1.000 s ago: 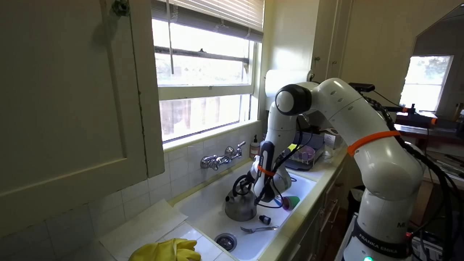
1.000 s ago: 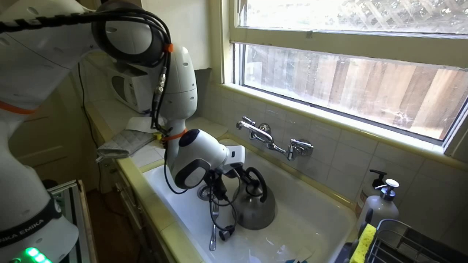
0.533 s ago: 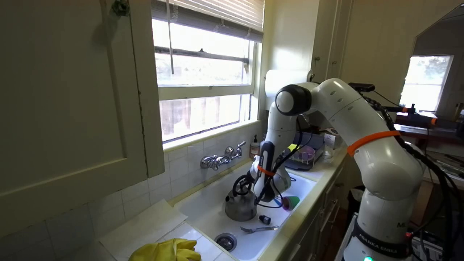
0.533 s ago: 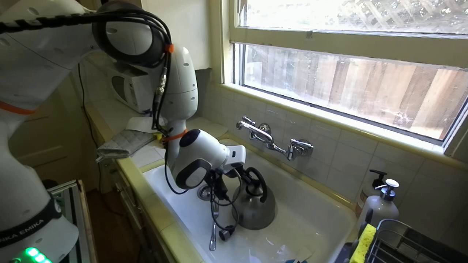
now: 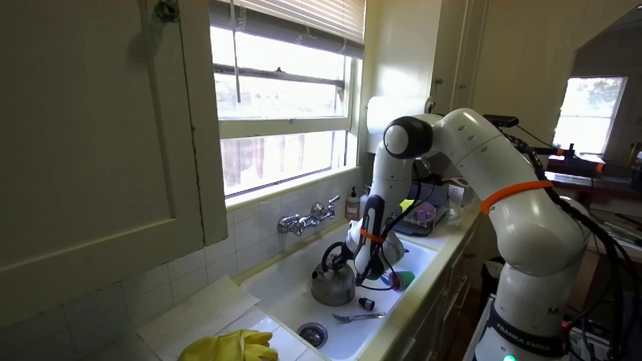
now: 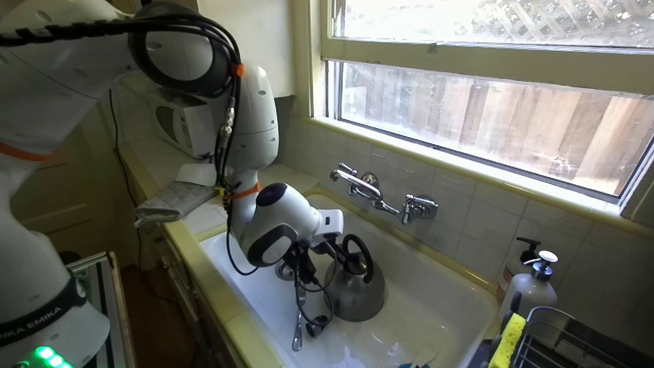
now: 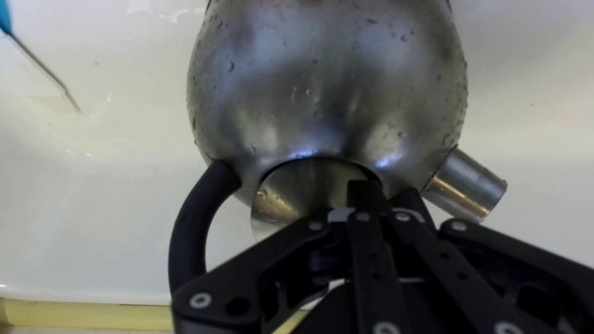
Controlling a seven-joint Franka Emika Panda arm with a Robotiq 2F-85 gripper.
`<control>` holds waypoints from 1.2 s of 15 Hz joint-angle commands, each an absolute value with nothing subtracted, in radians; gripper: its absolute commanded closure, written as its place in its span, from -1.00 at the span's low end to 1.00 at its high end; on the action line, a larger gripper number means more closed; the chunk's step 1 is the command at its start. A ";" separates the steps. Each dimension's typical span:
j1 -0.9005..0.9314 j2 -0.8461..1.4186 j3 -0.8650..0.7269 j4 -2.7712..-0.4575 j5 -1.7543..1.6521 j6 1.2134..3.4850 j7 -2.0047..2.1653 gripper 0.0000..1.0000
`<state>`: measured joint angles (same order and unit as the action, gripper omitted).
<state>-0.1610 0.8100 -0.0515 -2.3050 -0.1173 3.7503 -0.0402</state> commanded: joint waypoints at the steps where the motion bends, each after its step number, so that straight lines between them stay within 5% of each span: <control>1: -0.198 0.798 -0.030 -2.311 -0.160 3.693 -0.029 1.00; 18: -0.209 0.809 -0.037 -2.328 -0.192 3.968 -0.030 1.00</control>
<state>-0.2045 0.8043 -0.0298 -2.3178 -0.1643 3.9396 -0.0402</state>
